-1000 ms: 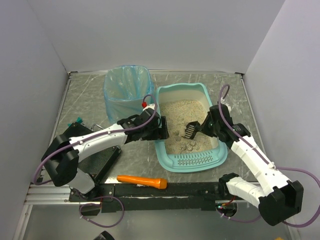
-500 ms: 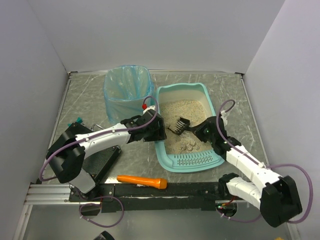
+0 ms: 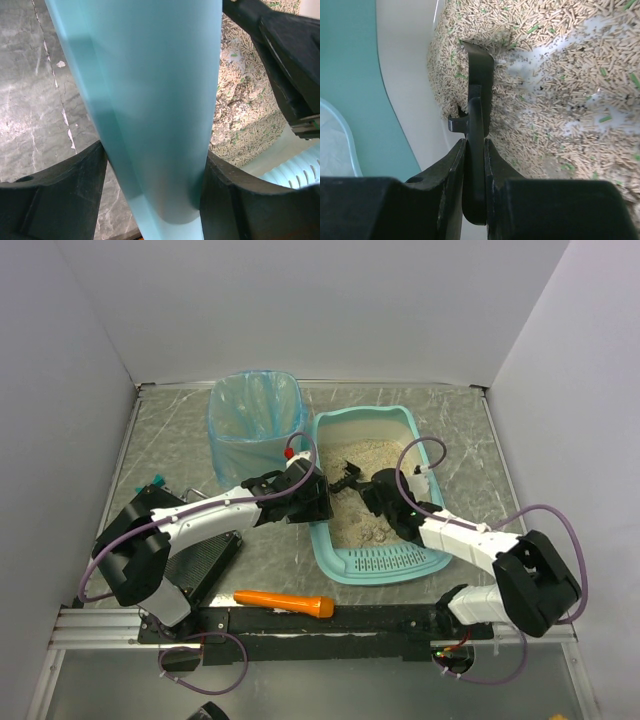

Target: Clean the litter box

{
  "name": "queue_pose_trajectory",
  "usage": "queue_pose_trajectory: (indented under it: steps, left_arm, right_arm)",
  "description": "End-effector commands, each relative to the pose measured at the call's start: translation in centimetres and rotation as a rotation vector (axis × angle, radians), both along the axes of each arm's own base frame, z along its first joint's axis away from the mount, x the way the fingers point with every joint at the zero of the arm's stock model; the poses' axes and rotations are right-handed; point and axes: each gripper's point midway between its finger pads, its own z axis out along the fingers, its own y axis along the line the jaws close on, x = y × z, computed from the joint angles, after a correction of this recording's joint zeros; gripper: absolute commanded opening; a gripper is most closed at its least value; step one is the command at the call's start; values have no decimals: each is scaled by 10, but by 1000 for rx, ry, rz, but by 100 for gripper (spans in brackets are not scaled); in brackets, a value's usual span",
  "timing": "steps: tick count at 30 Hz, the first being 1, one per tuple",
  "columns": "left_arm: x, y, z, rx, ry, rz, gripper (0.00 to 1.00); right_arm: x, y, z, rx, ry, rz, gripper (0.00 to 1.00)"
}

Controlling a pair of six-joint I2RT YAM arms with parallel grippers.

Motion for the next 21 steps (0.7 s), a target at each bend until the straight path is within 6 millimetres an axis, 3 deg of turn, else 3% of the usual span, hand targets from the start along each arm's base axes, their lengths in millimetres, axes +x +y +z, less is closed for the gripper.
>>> queue_pose_trajectory:
  steps: [1,4,11,17,21]
  left_arm:
    - [-7,-22,0,-44,-7,-89,37]
    - [-8,-20,-4,-37,0,-89,37]
    - [-9,-21,-2,-38,12,-90,35]
    - [-7,-21,3,-33,-1,-82,36]
    - [-7,-21,4,-32,-2,-83,36]
  right_arm:
    - [-17,-22,-45,-163,155,-53,0]
    - [-14,-25,-46,-159,142,-83,0]
    - [4,-8,-41,-190,26,33,0]
    - [-3,-46,-39,-448,51,28,0]
    - [-5,-49,-44,-460,-11,79,0]
